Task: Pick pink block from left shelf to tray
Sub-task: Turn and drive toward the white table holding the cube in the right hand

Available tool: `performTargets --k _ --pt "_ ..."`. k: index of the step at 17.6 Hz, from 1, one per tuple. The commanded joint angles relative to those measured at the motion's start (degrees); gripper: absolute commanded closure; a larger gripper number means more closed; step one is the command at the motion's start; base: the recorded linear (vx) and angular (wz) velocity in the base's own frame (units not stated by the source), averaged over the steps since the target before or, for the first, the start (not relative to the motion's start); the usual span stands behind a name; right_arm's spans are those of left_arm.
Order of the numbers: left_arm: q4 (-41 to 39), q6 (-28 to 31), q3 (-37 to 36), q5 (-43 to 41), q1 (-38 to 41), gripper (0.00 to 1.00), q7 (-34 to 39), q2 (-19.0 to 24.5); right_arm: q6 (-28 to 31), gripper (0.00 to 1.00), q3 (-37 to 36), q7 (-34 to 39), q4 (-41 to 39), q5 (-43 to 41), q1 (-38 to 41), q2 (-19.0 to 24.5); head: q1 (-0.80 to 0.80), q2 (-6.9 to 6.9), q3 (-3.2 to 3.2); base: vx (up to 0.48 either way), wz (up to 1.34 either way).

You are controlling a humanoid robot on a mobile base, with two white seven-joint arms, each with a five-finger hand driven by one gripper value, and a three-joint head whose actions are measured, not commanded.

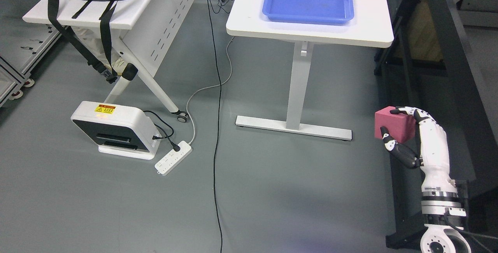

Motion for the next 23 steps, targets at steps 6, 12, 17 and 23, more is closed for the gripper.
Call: performTargets --k 6,12,17,23 --pt "0.0 -0.04 0.0 -0.09 -0.61 0.0 0.03 1.0 -0.29 1.0 0.96 0.02 -0.01 -0.03 0.05 -1.0 0.0 0.0 0.0 0.292 0.18" --pt "0.0 -0.04 0.0 -0.09 -0.61 0.0 0.03 1.0 -0.38 1.0 0.96 0.02 -0.01 0.05 0.05 -1.0 0.0 0.0 0.0 0.309 0.03" --pt "0.0 -0.04 0.0 -0.09 -0.61 0.0 0.03 1.0 -0.38 1.0 1.14 0.02 -0.01 0.05 0.05 -1.0 0.0 0.0 0.0 0.287 0.07" --pt "0.0 -0.04 0.0 -0.09 -0.7 0.0 0.03 1.0 -0.38 1.0 1.4 0.11 -0.01 0.05 -0.04 -1.0 0.0 0.0 0.0 0.259 0.05"
